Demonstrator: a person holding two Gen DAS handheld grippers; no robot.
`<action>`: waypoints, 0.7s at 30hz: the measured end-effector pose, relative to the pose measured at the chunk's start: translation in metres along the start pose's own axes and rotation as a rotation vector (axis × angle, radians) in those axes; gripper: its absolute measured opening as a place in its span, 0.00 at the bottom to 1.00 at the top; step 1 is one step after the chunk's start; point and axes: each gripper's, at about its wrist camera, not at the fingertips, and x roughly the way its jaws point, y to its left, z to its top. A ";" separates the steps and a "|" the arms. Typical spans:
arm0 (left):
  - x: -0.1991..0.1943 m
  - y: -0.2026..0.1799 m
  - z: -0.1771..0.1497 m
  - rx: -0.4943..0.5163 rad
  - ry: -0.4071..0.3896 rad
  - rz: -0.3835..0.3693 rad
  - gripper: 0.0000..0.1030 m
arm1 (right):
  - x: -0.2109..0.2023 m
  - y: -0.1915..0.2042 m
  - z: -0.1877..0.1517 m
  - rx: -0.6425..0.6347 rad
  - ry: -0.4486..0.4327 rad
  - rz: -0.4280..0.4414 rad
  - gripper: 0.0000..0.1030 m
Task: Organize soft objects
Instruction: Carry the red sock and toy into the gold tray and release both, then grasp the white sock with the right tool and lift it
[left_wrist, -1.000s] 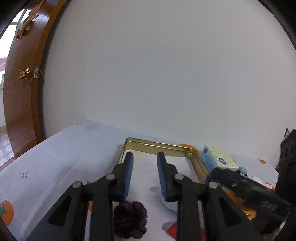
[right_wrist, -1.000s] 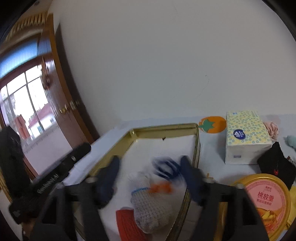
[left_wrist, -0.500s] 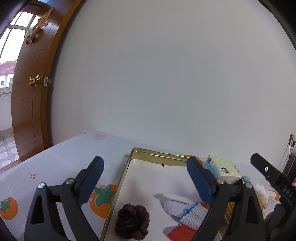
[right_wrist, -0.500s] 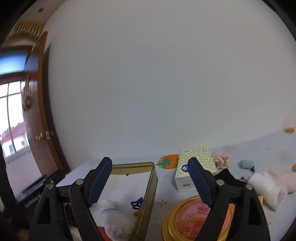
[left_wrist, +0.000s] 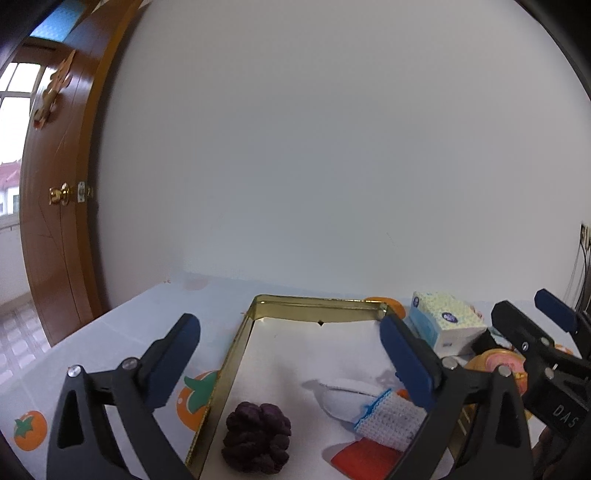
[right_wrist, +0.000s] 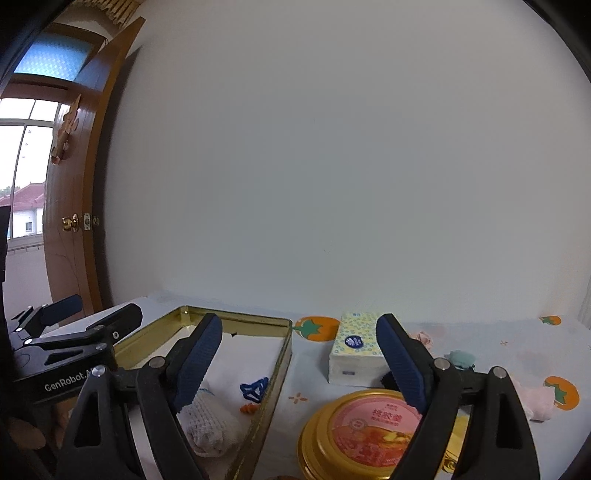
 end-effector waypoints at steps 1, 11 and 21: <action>0.000 -0.001 0.000 0.004 0.003 0.002 0.97 | 0.000 -0.001 0.000 0.001 0.005 -0.004 0.85; -0.008 -0.017 -0.005 0.032 0.023 0.000 0.99 | -0.010 -0.018 -0.007 0.010 0.042 -0.014 0.85; -0.022 -0.037 -0.012 0.025 0.022 -0.042 0.99 | -0.017 -0.046 -0.013 0.038 0.082 -0.038 0.85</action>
